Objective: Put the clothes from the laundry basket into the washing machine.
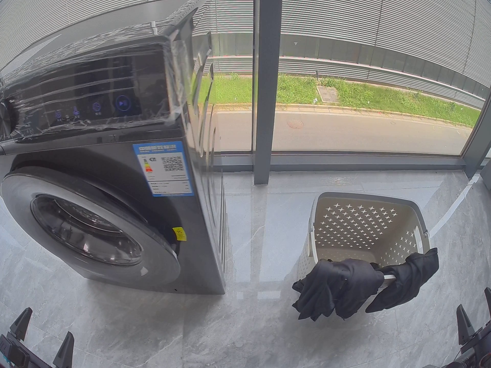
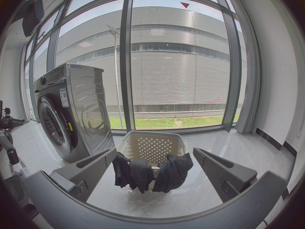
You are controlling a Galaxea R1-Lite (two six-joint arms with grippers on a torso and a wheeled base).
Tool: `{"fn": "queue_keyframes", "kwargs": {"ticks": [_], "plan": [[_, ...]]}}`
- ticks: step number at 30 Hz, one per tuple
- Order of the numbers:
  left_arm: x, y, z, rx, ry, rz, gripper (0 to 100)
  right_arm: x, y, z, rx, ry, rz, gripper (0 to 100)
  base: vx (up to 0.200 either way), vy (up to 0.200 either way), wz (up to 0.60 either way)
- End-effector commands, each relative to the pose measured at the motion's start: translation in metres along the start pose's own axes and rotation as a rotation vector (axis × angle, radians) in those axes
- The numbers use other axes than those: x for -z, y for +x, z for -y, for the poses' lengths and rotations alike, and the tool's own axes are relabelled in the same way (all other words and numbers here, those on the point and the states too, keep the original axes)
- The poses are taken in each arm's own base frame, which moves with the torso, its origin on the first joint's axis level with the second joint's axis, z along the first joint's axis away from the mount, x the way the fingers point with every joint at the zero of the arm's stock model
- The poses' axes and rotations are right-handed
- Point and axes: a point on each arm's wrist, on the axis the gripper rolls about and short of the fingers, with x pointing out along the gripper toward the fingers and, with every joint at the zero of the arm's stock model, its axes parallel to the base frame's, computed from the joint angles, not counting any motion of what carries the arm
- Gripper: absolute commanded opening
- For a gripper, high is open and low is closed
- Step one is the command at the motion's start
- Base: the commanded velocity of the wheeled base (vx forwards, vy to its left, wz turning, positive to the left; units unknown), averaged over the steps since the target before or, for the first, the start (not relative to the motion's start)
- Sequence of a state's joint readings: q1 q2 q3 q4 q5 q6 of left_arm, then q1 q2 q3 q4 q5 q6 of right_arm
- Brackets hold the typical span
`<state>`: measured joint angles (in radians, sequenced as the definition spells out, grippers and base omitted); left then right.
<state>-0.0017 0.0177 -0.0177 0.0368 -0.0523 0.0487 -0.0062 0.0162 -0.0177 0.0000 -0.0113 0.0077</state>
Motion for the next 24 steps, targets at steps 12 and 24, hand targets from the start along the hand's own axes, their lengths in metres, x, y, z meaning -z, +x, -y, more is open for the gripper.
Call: {"fn": "queue_keyframes", "kwargs": {"ticks": [12, 24], "plan": [[0.0053, 0.0002, 0.0003, -0.002, 0.000, 0.000, 100, 0.0053, 0.0001, 0.0000, -0.001, 0.000, -0.001, 100, 0.000, 0.067, 0.00], [0.0053, 0.0001, 0.0002, 0.000, 0.000, 0.000, 100, 0.0053, 0.0001, 0.0000, -0.001, 0.000, -0.001, 100, -0.150, 0.000, 0.00]]}}
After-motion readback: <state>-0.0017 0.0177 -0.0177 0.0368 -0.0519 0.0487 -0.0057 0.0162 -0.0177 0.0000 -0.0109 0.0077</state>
